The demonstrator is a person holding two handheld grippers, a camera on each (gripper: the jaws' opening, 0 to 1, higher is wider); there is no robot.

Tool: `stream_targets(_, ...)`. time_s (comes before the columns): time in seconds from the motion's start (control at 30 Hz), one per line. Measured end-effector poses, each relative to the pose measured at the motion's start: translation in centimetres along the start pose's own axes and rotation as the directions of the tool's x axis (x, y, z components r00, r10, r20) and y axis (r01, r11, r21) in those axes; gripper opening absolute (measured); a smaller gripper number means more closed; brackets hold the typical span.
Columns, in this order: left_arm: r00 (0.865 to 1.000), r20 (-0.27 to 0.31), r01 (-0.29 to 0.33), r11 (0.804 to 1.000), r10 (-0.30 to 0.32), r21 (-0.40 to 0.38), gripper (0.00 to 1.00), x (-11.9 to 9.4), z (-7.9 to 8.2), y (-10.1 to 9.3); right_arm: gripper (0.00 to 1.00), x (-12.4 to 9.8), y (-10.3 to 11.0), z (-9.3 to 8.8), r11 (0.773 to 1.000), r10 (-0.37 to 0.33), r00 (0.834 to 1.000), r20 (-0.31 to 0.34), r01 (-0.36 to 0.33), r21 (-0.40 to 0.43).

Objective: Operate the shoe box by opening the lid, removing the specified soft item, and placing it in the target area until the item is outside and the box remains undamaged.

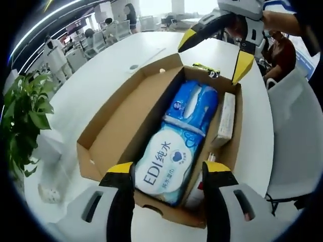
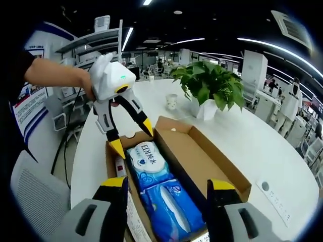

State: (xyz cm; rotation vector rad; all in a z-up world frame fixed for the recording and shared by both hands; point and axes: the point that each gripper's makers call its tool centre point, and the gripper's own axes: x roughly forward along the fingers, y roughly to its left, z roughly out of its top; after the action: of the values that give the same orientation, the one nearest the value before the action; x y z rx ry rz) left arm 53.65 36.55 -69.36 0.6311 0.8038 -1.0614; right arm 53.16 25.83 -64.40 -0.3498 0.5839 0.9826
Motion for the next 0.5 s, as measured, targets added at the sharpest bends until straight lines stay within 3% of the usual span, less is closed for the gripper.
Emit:
stream_targets(0.23, 0.999, -0.013, 0.033, 0.997, -0.032, 0.071, 0.56, 0.8, 0.0, 0.2, 0.62, 1.7, 0.4, 0.0, 1.0, 0.016, 1.0, -0.005, -0.016, -0.006)
stream_targets(0.5, 0.998, -0.032, 0.048, 0.995, -0.046, 0.084, 0.56, 1.4, -0.3, 0.4, 0.62, 3.4, 1.1, -0.1, 0.999, 0.041, 0.999, -0.008, -0.041, -0.019)
